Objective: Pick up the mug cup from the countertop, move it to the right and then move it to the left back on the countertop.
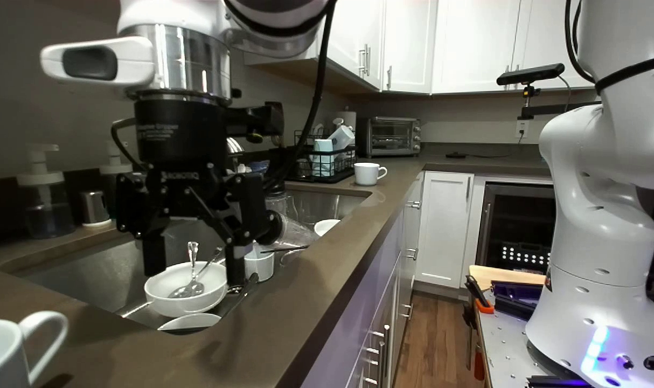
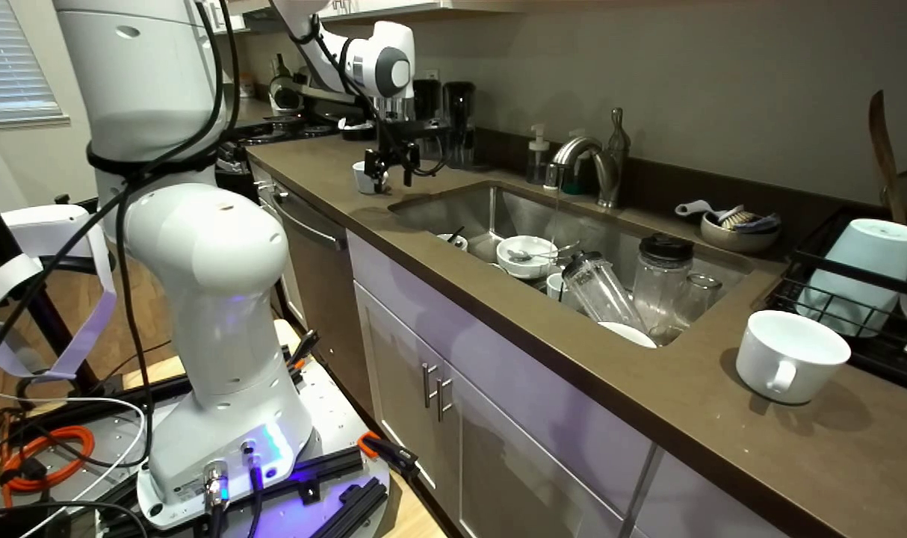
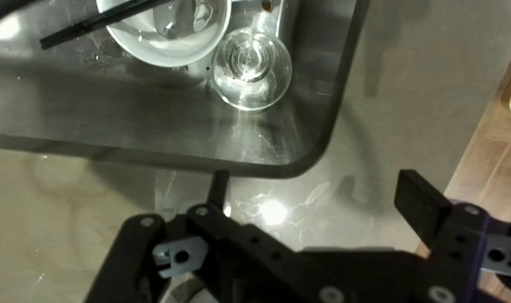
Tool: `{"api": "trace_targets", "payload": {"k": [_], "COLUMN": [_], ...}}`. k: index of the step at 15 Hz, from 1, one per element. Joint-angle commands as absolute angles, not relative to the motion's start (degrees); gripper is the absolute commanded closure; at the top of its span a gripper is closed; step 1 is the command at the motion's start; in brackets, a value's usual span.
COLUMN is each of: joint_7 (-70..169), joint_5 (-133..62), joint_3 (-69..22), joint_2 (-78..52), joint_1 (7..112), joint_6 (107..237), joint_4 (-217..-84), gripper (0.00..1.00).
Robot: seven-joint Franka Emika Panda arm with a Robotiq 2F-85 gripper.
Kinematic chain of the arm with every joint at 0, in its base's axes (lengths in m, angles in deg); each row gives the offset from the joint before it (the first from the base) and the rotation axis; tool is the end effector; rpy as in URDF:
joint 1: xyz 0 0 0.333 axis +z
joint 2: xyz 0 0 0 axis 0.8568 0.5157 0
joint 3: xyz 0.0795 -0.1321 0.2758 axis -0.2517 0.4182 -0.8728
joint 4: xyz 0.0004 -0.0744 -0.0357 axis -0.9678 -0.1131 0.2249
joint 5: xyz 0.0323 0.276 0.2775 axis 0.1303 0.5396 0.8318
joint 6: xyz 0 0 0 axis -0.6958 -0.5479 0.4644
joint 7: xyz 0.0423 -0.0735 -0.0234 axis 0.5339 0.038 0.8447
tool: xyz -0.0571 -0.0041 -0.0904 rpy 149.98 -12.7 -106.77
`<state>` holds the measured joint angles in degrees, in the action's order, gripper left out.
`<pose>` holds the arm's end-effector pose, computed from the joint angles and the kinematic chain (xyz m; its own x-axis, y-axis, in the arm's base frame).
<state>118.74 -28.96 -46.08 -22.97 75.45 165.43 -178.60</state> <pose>0.4594 0.3232 0.3702 -0.1257 0.9881 0.0881 0.9915 0.1282 -0.0227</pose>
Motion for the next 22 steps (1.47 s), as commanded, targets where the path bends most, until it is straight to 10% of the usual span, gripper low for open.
{"api": "trace_targets", "payload": {"k": [1,8,12,18,21,22], "joint_7": [119.1,119.3,119.1,117.9,117.2,117.0], "joint_5": [-31.3,-35.3,-36.6,-39.7,-41.2,-41.7], "joint_3": [-46.8,-47.9,-48.3,-48.2,-48.1,-48.0], "joint_2": [-18.1,-8.7,-5.6,-5.3,-5.5,-5.5], "joint_1": [76.4,77.7,78.3,79.8,80.7,81.0], "joint_6": [167.6,166.7,165.5,163.3,161.5,161.1], "joint_4": [-174.2,-164.7,-160.9,-158.2,-157.3,-157.1], "gripper": [0.0,0.11,0.02,0.46,0.41,0.16]}}
